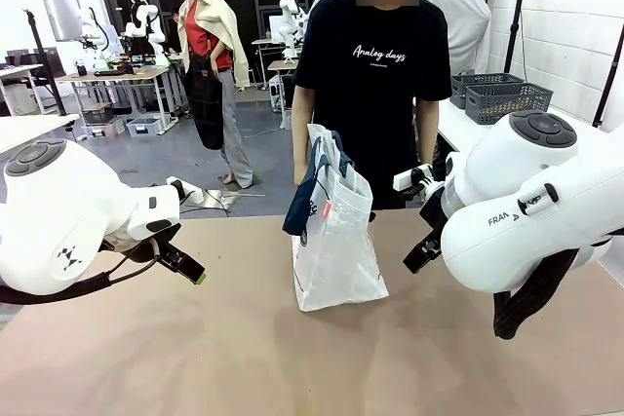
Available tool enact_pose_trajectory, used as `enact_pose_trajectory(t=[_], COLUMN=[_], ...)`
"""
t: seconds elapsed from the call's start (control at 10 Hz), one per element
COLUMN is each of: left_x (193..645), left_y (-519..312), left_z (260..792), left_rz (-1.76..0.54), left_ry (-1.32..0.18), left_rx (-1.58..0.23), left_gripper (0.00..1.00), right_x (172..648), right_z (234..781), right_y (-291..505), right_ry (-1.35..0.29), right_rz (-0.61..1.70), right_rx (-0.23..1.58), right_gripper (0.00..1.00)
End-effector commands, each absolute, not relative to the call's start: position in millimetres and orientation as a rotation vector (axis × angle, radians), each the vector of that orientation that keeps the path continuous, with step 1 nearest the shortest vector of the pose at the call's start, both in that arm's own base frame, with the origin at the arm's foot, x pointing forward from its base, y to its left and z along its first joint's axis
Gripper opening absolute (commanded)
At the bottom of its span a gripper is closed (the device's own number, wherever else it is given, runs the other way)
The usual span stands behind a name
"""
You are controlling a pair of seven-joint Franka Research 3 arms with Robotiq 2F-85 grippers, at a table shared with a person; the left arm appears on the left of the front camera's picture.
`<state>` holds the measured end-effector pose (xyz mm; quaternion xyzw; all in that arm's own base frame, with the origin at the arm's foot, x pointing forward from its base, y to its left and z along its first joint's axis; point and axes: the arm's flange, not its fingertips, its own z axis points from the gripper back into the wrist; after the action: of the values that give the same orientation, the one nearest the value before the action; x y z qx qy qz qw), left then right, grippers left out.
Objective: Transfer purchased items from the store into the shopping bag.
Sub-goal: Open the Reusable shopping bag in the center of the table.
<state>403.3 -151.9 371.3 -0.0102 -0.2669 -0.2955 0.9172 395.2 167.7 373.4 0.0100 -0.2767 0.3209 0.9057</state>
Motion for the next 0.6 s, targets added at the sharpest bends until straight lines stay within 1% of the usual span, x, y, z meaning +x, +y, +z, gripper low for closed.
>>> enact_pose_trajectory(t=[0.0,0.5], left_x=[403.5,403.5], left_y=[-151.0,-151.0], left_z=[371.3,371.3], left_rz=[-0.606,-0.606], left_ry=[-0.549,-0.549], left_rx=[-0.021,-0.021], left_gripper=[1.00,1.00], right_x=[395.2,395.2], right_z=[373.4,373.4], right_y=[167.8,167.8], right_ry=[-0.572,-0.572], right_rz=[0.663,0.663], right_rx=[0.021,0.021], right_gripper=[1.00,1.00])
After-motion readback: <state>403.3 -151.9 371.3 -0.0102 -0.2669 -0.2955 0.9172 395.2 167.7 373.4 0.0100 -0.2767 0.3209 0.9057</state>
